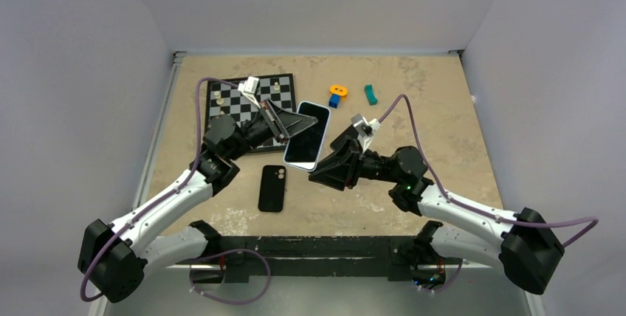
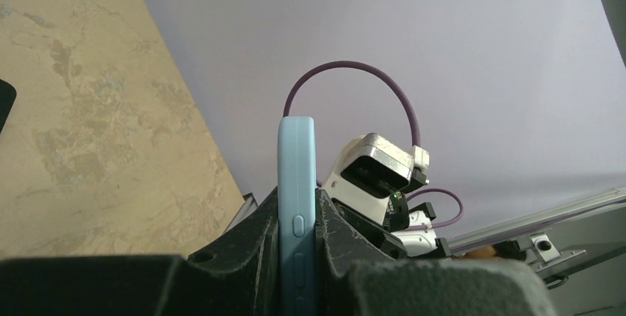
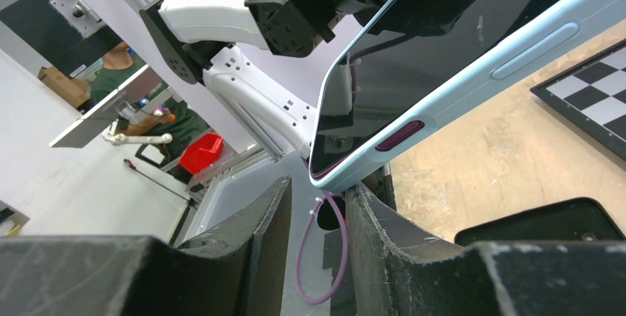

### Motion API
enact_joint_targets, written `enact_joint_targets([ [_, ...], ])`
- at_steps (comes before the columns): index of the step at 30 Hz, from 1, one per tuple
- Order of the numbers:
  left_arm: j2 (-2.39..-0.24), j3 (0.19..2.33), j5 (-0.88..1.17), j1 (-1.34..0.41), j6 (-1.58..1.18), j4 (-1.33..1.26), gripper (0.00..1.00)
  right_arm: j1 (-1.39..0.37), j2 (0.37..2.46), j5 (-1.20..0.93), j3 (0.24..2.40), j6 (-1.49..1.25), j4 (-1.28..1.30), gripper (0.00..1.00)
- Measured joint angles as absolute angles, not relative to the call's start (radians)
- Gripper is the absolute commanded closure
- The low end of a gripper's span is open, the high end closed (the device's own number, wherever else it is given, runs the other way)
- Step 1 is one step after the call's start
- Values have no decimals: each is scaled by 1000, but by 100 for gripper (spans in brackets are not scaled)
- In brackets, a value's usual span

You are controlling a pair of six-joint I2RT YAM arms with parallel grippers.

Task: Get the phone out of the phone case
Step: Remove the phone case from the phone.

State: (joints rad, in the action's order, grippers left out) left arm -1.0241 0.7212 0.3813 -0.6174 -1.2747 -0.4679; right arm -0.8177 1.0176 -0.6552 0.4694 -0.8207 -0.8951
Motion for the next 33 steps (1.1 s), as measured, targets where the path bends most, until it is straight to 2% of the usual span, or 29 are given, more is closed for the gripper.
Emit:
enact_joint_targets([
  [12,-1021,721,400,-617,-1322,-507,100,-818,1046,-670,494,-823,-944,68],
  [16,-1017,721,415,-617,-1332,-515,100,-818,1062,-675,509,-823,-949,76],
  [21,-1002,721,432,-615,-1352,-538,100,-820,1075,-698,534,-815,-937,100],
  [33,-923,717,463,-588,-1486,-590,100,-851,1075,-783,756,-522,-629,100],
])
